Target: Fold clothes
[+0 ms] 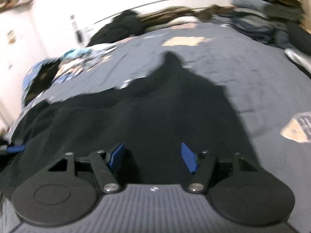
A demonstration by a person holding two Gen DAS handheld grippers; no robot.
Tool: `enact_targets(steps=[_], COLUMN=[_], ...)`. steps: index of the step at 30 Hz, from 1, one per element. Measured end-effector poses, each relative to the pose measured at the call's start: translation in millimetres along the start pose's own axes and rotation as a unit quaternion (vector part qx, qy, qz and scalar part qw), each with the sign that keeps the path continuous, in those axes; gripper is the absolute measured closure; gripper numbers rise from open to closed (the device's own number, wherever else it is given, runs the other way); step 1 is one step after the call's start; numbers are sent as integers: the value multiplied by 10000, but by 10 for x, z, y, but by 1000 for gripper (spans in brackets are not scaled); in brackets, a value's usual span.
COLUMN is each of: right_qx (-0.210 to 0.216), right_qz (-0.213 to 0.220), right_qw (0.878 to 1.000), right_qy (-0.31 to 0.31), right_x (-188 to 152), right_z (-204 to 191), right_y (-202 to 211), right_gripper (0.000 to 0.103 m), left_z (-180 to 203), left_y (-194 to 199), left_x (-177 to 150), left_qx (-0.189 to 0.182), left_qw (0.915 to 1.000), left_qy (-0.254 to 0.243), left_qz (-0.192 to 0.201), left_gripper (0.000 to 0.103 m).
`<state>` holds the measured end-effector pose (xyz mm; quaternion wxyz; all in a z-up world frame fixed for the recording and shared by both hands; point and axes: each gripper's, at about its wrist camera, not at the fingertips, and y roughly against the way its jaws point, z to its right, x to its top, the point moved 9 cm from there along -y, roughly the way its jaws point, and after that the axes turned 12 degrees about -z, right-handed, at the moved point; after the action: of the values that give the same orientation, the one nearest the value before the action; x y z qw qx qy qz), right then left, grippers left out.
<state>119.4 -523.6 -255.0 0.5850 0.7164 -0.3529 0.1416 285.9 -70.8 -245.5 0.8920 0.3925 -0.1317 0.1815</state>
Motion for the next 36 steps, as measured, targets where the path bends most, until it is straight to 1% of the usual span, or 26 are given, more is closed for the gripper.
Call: enact_targets(steps=[1,2,3,4,5,6,9,11,12,14,15,16,18,19,20,22,24,25,26,28,30,31,33,34,35,36], right_qx=[-57,-88,-120,-152,-160,-106,160,615,950,1595,1838,2056,2260,2279,2270,2124,2068,2030,1960,1636,1620,1549,1400,1336,1348,1371], right_qz=[34,41,48,56,78,142,424,492,407,218,72,-72,-395,-563,-716,-897,-861,-795,-717,-538,-545,-523,-468,-405,-353,-277], right_qw=[9999,9996,9991,9984,9979,9981,9982,9964,9943,9868,9828,9786,9733,9720,9710,9706,9676,9663,9657,9707,9693,9711,9746,9758,9748,9747], right_qy=[-134,-269,-404,-539,-628,-591,-393,-317,-274,-185,-129,-85,-82,-137,-226,-693,-1167,-1369,-1544,-1678,-1768,-1741,-1686,-1684,-1740,-1744], right_x=[9,13,17,21,35,78,247,392,450,550,552,550,506,479,461,493,598,650,692,718,707,722,754,777,794,805], right_z=[91,160,230,299,338,295,103,-94,-249,-555,-700,-831,-981,-1002,-1003,-836,-606,-485,-364,-117,62,113,211,243,249,210], right_y=[23,54,85,116,157,221,435,489,450,366,268,168,-89,-244,-394,-674,-842,-861,-868,-820,-771,-736,-661,-619,-580,-526], right_gripper=[41,41,41,41,41,40,39,37,35,31,29,28,26,26,26,27,29,29,29,31,39,40,39,38,35,29], left_z=[-87,-134,-74,-14,72,236,853,1104,1196,1197,1155,1102,955,920,879,747,527,422,335,257,253,265,310,333,353,386], left_y=[133,254,333,414,484,512,310,77,-49,-347,-487,-615,-783,-799,-801,-732,-666,-637,-621,-559,-464,-402,-255,-193,-147,-104], left_x=[68,124,150,176,188,159,27,-111,-173,-259,-296,-330,-361,-327,-287,-180,-62,-14,7,57,103,125,199,233,246,251], left_qx=[104,131,-42,-214,-391,-565,-1000,-1229,-1315,-1334,-1325,-1289,-1084,-1041,-969,-695,-579,-527,-492,-422,-275,-173,-48,-59,-170,-285], left_qw=[9995,9982,9972,9955,9938,9937,9933,9916,9908,9910,9909,9910,9929,9934,9942,9959,9939,9923,9905,9898,9909,9914,9904,9894,9877,9863], left_qy=[180,339,444,549,588,441,-64,-143,-142,81,222,344,464,451,452,557,865,1034,1219,1306,1220,1151,1027,1007,1074,1116], left_qz=[249,468,608,748,857,862,576,370,270,84,-13,-96,-165,-139,-87,151,365,435,405,386,493,601,920,1047,1123,1183], left_gripper=[83,79,72,61,56,54,53,44,44,44,44,44,47,50,50,50,53,66,76,78,78,78,70,60,49,45])
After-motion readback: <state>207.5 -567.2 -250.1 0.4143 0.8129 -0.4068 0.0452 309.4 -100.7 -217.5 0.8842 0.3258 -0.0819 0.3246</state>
